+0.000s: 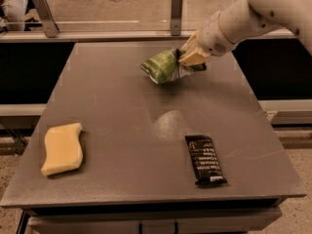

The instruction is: Move green jalapeno chip bag near rxbar chocolate

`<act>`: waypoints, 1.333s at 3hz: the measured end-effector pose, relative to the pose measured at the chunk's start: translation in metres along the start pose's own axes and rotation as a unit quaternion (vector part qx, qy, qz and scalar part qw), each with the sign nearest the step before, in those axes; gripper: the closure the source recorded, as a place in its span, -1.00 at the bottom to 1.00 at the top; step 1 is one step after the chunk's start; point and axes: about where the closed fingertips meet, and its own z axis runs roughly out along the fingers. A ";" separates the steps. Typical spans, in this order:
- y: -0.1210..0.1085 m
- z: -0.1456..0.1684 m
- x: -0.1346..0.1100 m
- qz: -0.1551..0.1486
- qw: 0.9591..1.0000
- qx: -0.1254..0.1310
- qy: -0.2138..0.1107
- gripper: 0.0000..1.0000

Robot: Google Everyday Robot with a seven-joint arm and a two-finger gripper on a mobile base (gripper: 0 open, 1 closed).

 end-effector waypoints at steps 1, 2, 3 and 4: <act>0.021 -0.034 0.007 -0.005 1.000 0.001 -0.020 1.00; 0.056 -0.061 0.014 -0.009 0.999 0.002 -0.034 1.00; 0.092 -0.078 0.019 -0.016 0.999 -0.004 -0.036 1.00; 0.122 -0.093 0.025 -0.022 0.999 -0.005 -0.030 0.63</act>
Offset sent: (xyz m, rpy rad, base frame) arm -0.1320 -0.0610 0.0068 0.0775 -0.0250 0.0467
